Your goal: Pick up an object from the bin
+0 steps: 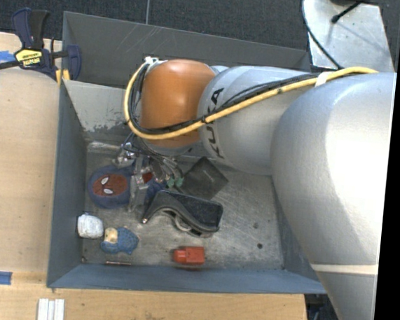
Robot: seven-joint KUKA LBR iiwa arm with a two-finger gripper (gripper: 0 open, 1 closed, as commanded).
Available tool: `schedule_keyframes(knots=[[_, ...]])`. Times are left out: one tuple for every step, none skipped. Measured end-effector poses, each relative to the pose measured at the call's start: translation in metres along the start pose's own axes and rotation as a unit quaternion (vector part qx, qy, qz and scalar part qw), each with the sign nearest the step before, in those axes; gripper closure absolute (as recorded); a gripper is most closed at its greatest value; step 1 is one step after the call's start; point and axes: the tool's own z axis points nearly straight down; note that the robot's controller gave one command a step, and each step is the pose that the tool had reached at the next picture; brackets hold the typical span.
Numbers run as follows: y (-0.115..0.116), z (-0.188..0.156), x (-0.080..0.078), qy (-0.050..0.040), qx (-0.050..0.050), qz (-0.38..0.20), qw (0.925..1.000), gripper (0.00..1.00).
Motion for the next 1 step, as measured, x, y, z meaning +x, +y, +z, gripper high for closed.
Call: schedule_keyframes(knots=[[-0.0234,-0.1804,0.0061,0.0015,0.001,-0.086,0.9963,1.0]])
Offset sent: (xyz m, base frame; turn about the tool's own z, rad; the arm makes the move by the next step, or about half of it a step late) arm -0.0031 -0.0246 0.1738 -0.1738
